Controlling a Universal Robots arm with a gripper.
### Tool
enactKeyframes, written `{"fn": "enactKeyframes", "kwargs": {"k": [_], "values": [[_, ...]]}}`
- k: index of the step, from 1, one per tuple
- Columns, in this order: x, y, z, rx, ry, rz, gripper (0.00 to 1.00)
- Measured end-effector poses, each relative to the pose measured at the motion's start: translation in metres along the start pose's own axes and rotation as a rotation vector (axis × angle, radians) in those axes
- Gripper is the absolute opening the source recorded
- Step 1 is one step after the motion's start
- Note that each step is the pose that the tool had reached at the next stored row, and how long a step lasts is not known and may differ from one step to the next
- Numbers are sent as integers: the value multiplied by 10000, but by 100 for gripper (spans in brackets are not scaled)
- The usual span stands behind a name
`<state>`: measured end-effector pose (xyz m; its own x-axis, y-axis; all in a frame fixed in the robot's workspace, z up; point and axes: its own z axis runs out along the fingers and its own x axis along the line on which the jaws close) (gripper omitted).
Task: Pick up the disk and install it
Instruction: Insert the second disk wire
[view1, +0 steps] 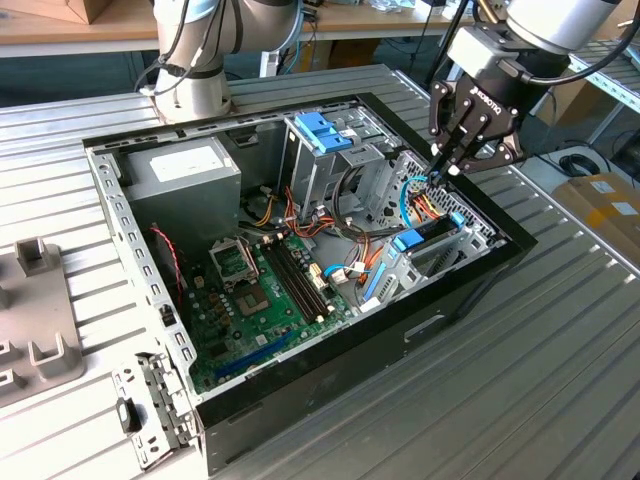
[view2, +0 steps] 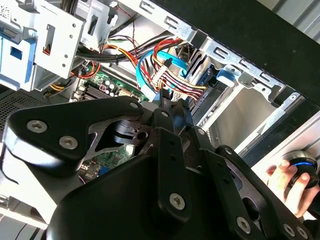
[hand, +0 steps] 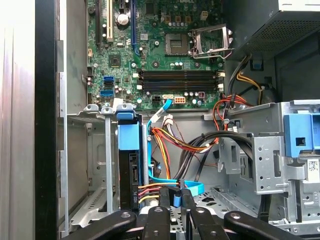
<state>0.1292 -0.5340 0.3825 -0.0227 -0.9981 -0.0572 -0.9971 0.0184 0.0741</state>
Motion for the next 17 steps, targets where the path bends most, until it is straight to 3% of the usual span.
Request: {"fn": "enactKeyframes", "kwargs": {"k": [1,2,6,10,17], "values": [[0,0,0,0,0,0,23],[0,1,0,0,0,0,29],[-1,3,-7,0,2,0,29],[-4,7,-66,0,-1,0,29],[-4,8,-74,0,0,0,29]]}}
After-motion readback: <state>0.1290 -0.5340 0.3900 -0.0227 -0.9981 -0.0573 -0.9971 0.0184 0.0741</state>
